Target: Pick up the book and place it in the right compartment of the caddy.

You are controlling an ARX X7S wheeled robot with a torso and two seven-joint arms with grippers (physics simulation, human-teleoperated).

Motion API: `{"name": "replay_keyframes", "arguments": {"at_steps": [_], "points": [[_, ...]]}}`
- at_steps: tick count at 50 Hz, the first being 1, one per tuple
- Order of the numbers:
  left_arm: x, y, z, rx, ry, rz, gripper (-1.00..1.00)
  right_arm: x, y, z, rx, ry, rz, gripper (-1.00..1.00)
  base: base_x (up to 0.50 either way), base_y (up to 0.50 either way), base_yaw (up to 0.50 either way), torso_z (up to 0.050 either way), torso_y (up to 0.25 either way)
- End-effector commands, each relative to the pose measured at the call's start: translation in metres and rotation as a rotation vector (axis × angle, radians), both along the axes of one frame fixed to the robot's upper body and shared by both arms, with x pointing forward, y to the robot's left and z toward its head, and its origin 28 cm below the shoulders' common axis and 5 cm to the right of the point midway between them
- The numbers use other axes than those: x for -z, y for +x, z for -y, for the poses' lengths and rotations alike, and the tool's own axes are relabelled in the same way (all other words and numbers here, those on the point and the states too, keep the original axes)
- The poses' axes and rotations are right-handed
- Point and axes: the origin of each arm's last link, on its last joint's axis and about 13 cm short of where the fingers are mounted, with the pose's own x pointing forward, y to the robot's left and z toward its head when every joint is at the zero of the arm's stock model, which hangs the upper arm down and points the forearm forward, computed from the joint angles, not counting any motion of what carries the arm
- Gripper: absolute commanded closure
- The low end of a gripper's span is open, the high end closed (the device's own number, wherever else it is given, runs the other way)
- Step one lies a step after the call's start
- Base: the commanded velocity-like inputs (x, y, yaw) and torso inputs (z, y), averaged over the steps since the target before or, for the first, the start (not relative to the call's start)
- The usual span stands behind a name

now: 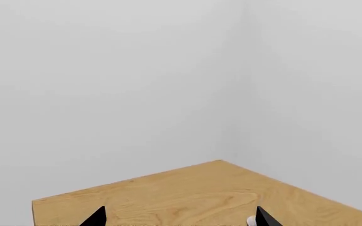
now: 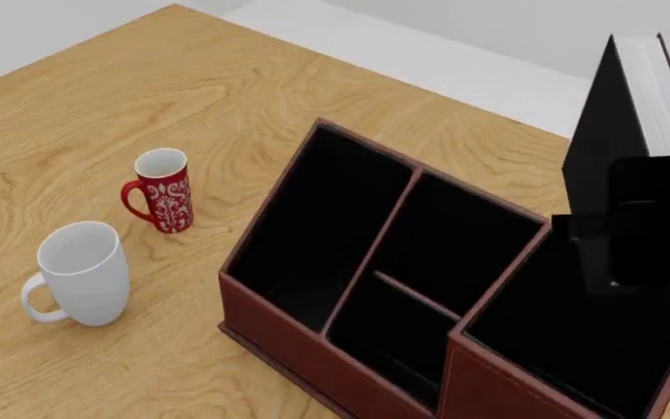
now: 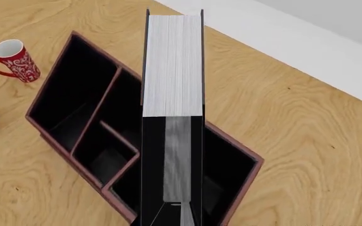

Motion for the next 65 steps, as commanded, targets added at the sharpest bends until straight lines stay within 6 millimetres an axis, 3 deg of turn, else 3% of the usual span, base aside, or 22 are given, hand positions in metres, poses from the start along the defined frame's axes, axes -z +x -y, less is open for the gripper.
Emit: {"name": "replay_keyframes", "arguments": {"at_steps": [1, 43, 65], "points": [[0.003, 0.003, 0.001, 0.000, 0.006, -0.013, -1.00, 0.001, 0.003, 0.002, -0.006, -0.015, 0.033, 1.00, 0.00, 0.00, 0.00, 0.000, 0.000], [0.003, 0.003, 0.000, 0.002, -0.001, -0.014, -1.00, 0.015, -0.009, 0.006, 0.010, -0.026, -0.028, 1.00, 0.00, 0.00, 0.00, 0.000, 0.001], [0.004, 0.004, 0.000, 0.003, 0.001, -0.015, -1.00, 0.030, -0.002, 0.006, -0.001, -0.012, -0.047, 1.00, 0.00, 0.00, 0.00, 0.000, 0.001]]}}
